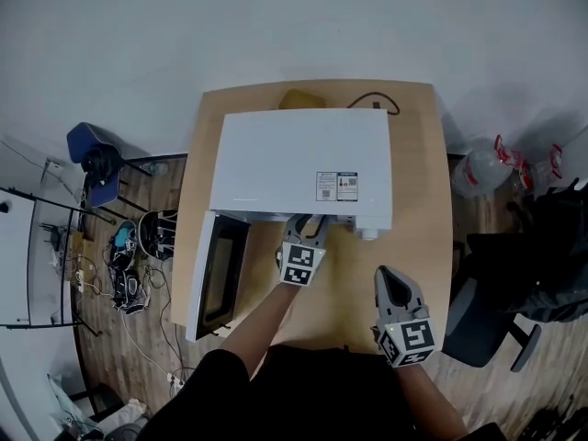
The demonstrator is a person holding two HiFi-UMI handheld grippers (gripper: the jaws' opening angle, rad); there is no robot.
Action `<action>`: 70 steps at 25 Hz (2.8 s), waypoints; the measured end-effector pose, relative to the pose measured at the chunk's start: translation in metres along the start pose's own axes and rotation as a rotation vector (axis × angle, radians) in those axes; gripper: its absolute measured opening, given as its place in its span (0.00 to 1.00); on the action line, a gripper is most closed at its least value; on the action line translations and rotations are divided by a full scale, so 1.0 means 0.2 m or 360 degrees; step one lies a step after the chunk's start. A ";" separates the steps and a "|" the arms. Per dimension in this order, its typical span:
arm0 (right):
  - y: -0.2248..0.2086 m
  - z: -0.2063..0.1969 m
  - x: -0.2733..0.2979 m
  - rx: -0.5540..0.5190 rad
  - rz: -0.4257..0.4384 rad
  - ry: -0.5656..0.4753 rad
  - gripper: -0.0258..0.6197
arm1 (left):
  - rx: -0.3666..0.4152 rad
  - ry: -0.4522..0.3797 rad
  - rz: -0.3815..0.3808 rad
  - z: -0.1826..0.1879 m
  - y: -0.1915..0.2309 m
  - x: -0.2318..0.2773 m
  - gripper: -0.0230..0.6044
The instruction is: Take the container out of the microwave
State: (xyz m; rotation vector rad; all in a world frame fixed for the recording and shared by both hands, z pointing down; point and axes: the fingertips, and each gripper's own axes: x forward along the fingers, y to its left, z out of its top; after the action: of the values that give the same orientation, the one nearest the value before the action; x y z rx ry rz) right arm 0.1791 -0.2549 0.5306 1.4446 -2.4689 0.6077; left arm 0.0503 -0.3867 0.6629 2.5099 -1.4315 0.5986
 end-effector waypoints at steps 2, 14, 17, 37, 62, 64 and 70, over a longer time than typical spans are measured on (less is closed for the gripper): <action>-0.02 0.01 0.02 0.0006 -0.0005 0.0000 0.13 | 0.0029 0.0004 -0.0010 0.00 0.02 0.03 0.21; -0.04 -0.05 0.05 0.0008 0.0032 0.0085 0.13 | 0.0088 0.0038 -0.0102 -0.07 0.06 0.23 0.29; -0.04 -0.06 0.05 0.0017 0.0026 0.0094 0.13 | 0.0096 0.0061 -0.0098 -0.09 0.07 0.25 0.29; -0.12 -0.10 0.04 0.0070 -0.0038 0.0111 0.13 | 0.0311 0.0208 -0.0178 -0.18 0.05 0.37 0.29; 0.07 -0.11 -0.10 0.0046 -0.0051 0.0028 0.13 | 0.0230 0.0216 -0.0139 -0.22 0.03 0.04 0.09; 0.11 -0.12 -0.12 0.0036 -0.0052 0.0017 0.13 | 0.0210 0.0194 -0.0146 -0.21 0.02 -0.01 0.09; 0.23 -0.16 -0.23 0.0025 -0.0108 -0.0020 0.13 | 0.0193 0.0130 -0.0194 -0.20 -0.05 -0.20 0.09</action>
State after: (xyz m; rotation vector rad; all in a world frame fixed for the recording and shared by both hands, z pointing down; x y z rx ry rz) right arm 0.1604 -0.1854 0.5299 1.5358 -2.4183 0.6076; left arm 0.0303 -0.3357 0.6819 2.6083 -1.2391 0.7763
